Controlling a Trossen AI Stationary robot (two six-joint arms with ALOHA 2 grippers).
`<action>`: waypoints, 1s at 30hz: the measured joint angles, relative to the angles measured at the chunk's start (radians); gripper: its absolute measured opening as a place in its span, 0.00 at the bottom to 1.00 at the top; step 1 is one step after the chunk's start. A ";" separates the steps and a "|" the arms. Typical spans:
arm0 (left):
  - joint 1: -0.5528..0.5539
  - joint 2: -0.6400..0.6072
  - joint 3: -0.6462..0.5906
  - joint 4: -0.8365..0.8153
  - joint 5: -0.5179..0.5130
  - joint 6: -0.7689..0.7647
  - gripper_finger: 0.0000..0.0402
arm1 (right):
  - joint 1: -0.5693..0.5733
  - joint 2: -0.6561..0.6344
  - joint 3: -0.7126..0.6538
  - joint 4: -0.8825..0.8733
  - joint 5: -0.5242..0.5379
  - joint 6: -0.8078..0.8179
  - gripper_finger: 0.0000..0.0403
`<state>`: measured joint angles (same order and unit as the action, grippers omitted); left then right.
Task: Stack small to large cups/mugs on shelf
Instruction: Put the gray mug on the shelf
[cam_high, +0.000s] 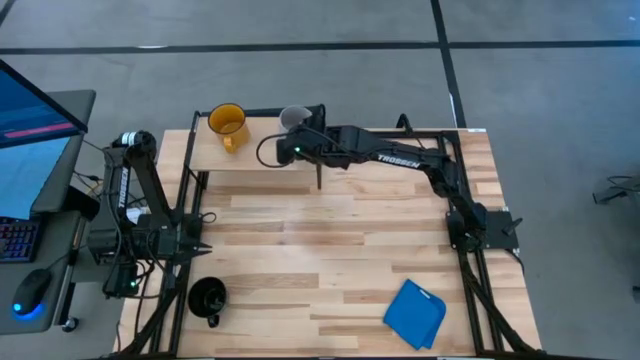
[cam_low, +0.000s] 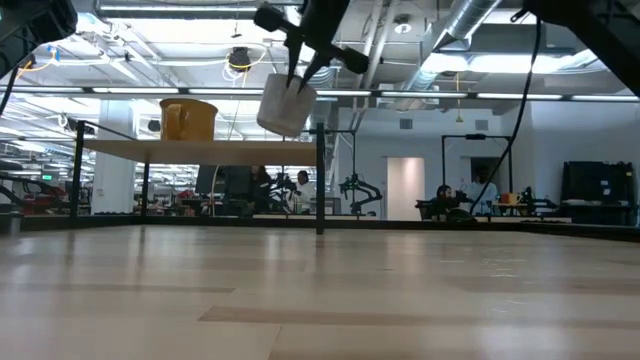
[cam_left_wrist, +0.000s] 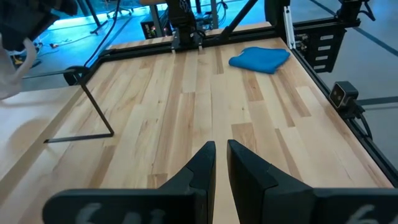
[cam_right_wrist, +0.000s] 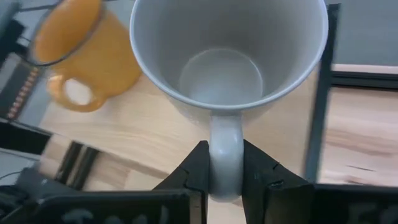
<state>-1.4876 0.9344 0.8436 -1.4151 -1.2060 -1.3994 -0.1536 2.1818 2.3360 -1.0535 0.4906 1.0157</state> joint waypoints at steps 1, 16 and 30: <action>0.000 0.000 0.000 0.000 0.000 0.000 0.08 | -0.007 0.000 0.000 -0.012 -0.005 0.007 0.17; 0.000 0.000 0.000 0.000 0.000 0.008 0.08 | -0.019 -0.001 -0.008 -0.035 -0.045 0.006 0.17; 0.000 0.000 0.000 0.000 0.000 0.006 0.08 | -0.023 -0.003 -0.074 -0.008 -0.041 0.029 0.17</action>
<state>-1.4876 0.9344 0.8434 -1.4151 -1.2060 -1.3930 -0.1768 2.1784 2.2620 -1.0615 0.4495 1.0451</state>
